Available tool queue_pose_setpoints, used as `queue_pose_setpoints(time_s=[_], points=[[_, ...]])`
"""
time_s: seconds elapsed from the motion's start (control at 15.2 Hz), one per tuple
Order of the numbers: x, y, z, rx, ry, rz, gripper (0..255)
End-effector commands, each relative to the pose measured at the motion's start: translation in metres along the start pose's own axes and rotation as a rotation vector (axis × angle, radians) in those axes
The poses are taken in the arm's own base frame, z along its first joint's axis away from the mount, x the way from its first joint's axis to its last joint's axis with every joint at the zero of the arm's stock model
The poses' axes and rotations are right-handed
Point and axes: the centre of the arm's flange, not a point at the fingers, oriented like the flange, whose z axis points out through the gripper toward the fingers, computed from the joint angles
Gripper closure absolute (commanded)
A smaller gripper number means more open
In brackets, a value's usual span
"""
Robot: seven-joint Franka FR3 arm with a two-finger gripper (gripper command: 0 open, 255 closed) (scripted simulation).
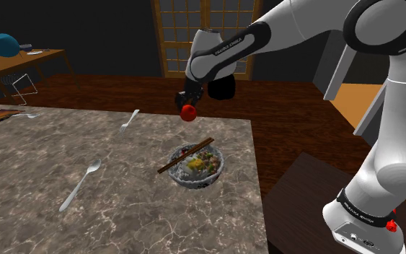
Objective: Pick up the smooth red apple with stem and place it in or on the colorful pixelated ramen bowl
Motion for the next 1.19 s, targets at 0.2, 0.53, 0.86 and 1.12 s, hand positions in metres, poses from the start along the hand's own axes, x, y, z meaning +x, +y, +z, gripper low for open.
queue_pose_setpoints(time_s=[0.2, 0.53, 0.86, 1.12], points=[[0.008, -0.004, -0.025, 0.000, -0.001, 0.000, 255], [0.015, -0.008, -0.050, 0.000, -0.001, 0.000, 255], [0.023, -0.012, -0.075, 0.000, -0.001, 0.000, 255], [0.029, -0.015, -0.095, 0.000, -0.001, 0.000, 255]])
